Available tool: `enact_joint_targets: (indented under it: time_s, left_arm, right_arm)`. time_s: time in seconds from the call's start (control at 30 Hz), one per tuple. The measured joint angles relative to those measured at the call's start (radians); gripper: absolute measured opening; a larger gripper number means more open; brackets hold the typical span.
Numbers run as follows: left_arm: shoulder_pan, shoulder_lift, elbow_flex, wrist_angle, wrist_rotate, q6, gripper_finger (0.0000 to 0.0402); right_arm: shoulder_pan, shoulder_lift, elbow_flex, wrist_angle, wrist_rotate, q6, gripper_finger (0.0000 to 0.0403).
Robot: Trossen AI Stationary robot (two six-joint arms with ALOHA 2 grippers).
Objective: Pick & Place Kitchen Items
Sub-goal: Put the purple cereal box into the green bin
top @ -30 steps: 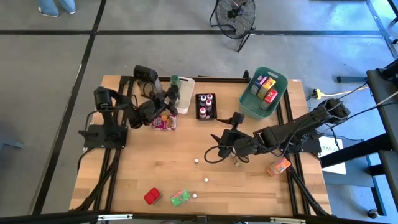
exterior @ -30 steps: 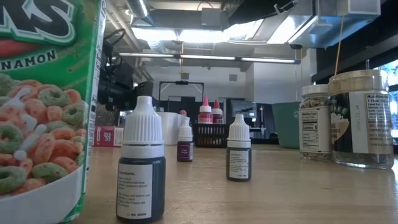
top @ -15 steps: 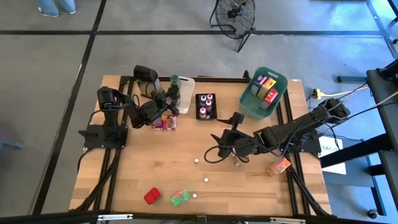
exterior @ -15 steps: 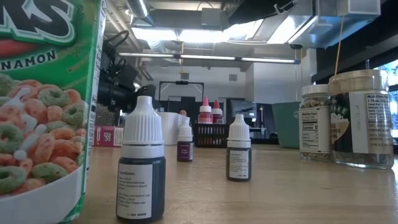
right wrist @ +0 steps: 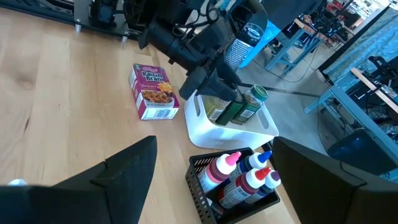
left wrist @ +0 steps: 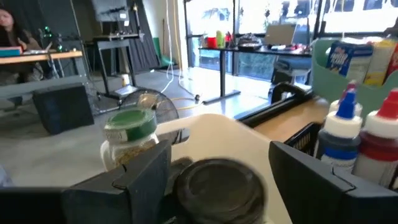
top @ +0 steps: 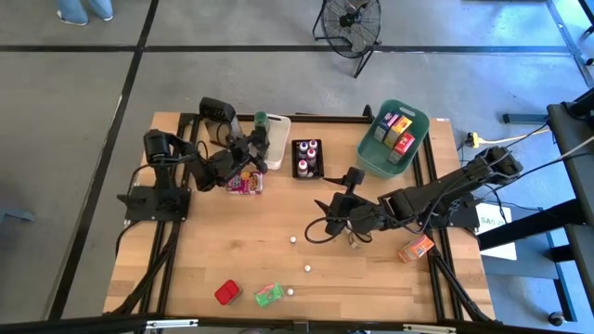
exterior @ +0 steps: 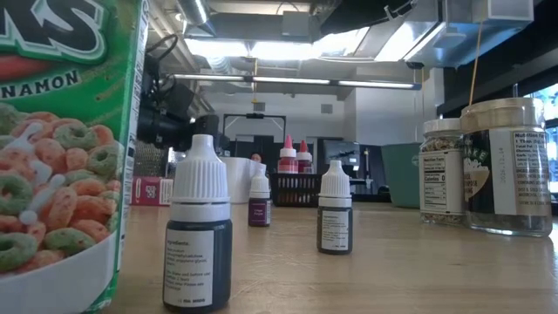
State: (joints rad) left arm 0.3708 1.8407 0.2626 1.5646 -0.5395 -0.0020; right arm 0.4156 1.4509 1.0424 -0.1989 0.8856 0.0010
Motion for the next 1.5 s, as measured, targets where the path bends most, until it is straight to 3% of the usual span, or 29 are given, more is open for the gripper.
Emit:
enact_joint_targets:
  time_s: [0.3,0.67,0.87,1.03,1.33,1.43,1.5]
  left_arm:
    - [-0.082,-0.144,-0.012,0.0,0.039,0.063,0.0267]
    - [-0.201,-0.299,-0.039,-0.021,0.047,0.356,0.0267]
    - [-0.218,-0.347,-0.039,-0.084,0.088,0.356,0.0275]
    - [-0.218,-0.384,-0.032,-0.164,0.123,0.331,0.0311]
    - [-0.275,-0.507,0.051,-0.55,0.14,0.363,0.0371]
    - [-0.308,-0.618,0.104,-0.875,0.143,0.372,0.0372]
    - [-0.321,-0.697,0.167,-1.206,0.152,0.356,0.0372]
  right_arm:
    - [0.0,0.0,0.0,-0.004,-0.001,0.0,0.0321]
    - [0.0,0.0,0.0,-0.005,-0.052,0.0,0.0321]
    - [0.0,0.0,0.0,-0.005,-0.052,0.0,0.0321]
    - [-0.002,0.0,0.0,-0.004,-0.052,0.0,0.0321]
    - [-0.005,0.0,0.0,-0.004,-0.052,0.0,0.0321]
    - [-0.005,0.0,0.0,-0.008,-0.052,0.0,0.0321]
    - [-0.005,0.0,0.0,-0.011,-0.052,0.001,0.0321]
